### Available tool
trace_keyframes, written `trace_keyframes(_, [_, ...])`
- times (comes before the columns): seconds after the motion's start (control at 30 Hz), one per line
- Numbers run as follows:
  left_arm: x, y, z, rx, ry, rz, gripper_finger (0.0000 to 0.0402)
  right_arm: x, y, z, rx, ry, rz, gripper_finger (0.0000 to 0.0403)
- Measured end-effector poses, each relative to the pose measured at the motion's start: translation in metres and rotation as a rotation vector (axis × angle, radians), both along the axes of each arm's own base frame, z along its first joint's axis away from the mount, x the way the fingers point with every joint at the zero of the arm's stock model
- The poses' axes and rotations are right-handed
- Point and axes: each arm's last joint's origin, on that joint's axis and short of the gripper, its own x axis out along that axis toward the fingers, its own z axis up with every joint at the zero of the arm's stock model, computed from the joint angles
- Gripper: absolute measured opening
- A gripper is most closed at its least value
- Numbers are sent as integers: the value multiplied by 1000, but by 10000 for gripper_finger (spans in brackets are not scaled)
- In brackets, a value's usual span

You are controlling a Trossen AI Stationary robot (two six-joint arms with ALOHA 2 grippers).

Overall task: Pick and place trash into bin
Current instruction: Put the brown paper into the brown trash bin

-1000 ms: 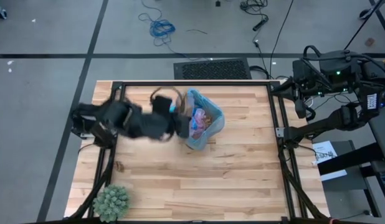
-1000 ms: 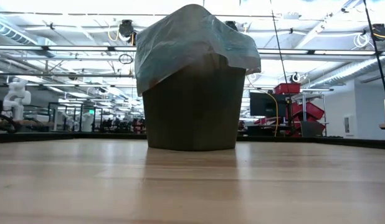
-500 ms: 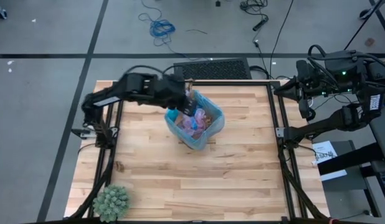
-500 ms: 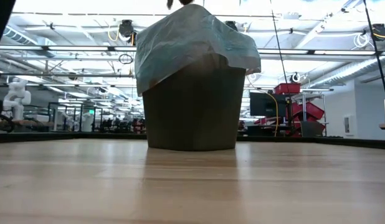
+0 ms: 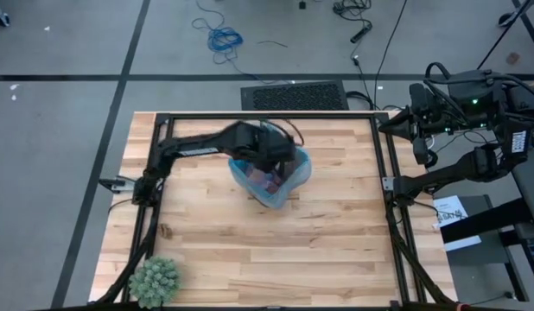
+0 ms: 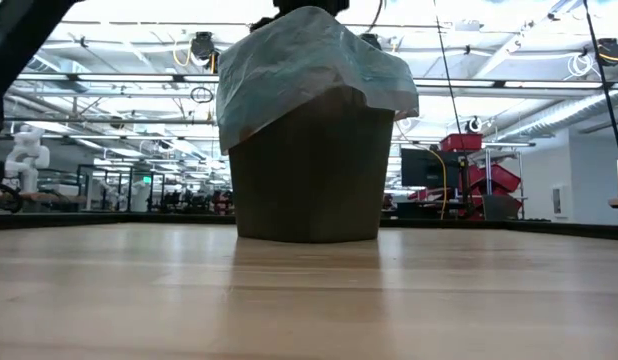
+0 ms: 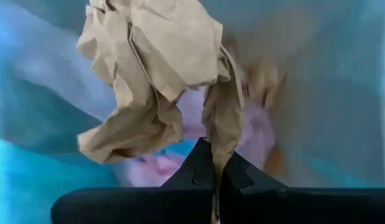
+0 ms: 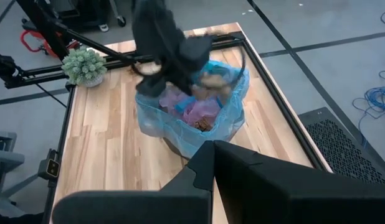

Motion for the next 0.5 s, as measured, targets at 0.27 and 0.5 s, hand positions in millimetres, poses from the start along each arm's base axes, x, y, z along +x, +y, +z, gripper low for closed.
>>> trace_keyframes(0.27, [22,-6,-48,-186,178,-55,0,0,0,-1,-5,7,4,0])
trace_keyframes(0.5, [22,-6,-51,-217,191,-58,42,-1,0,-1,-8,12,6,0])
